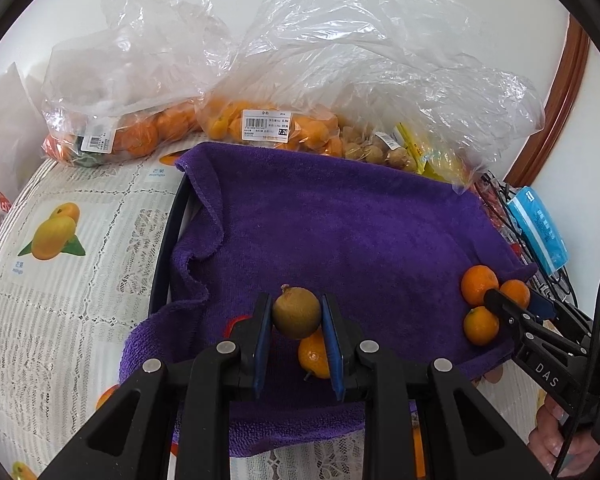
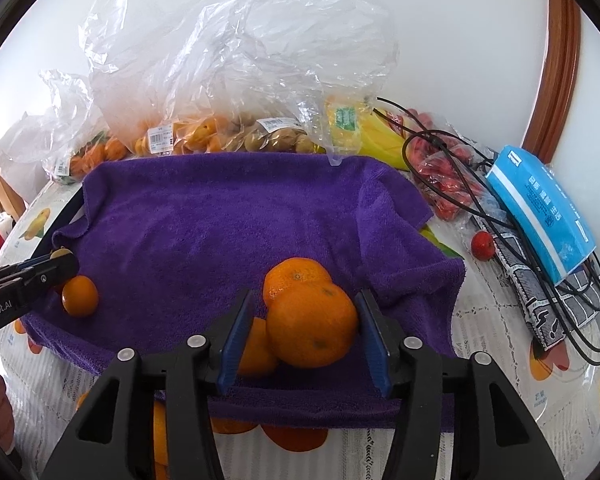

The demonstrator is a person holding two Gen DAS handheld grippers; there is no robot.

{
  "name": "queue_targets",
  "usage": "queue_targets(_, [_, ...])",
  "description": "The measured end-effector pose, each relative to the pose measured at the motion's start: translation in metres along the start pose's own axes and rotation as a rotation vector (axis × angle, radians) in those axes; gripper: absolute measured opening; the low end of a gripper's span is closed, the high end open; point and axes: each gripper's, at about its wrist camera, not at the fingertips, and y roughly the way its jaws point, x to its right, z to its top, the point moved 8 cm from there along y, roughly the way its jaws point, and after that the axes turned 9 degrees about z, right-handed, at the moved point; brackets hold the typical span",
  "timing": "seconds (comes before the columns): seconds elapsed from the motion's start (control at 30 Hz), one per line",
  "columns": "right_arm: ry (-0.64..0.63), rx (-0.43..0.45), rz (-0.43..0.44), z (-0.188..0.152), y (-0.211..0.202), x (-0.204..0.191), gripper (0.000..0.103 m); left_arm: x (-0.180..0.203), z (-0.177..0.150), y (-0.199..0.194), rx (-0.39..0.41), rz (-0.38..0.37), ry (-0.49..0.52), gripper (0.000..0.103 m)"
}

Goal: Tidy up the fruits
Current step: 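Lower both held fruits onto the purple towel and open both grippers, then lower the right gripper onto an oval orange on the table and close it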

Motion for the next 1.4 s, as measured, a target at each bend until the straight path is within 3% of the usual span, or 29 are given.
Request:
queue_targets(0.17, [-0.011, 0.002, 0.010, 0.000, 0.001, -0.003, 0.055, 0.001, -0.001, 0.001, -0.011, -0.013, -0.001, 0.024])
queue_targets(0.33, [-0.030, 0.012, 0.010, 0.001, -0.001, -0.007, 0.056, 0.004, -0.001, -0.001, -0.004, -0.010, 0.016, 0.037])
queue_targets(0.47, [-0.024, 0.043, 0.018, 0.004, -0.006, -0.008, 0.058, 0.006, 0.000, -0.006, 0.021, -0.016, 0.028, 0.053])
queue_targets(0.67, [0.005, 0.088, 0.028, 0.010, -0.016, -0.004, 0.065, 0.008, 0.003, -0.013, 0.039, -0.029, 0.026, 0.062])
queue_targets(0.9, [-0.013, 0.129, -0.033, 0.013, -0.023, -0.004, 0.068, 0.008, 0.004, -0.017, 0.038, -0.039, 0.013, 0.064])
queue_targets(1.1, [0.055, 0.116, 0.043, 0.012, -0.033, -0.009, 0.068, 0.006, 0.004, -0.020, 0.028, -0.032, 0.006, 0.064])
queue_targets(1.4, [0.105, 0.096, 0.078, -0.017, -0.058, -0.021, 0.065, -0.001, 0.004, -0.027, 0.023, -0.030, -0.018, 0.064])
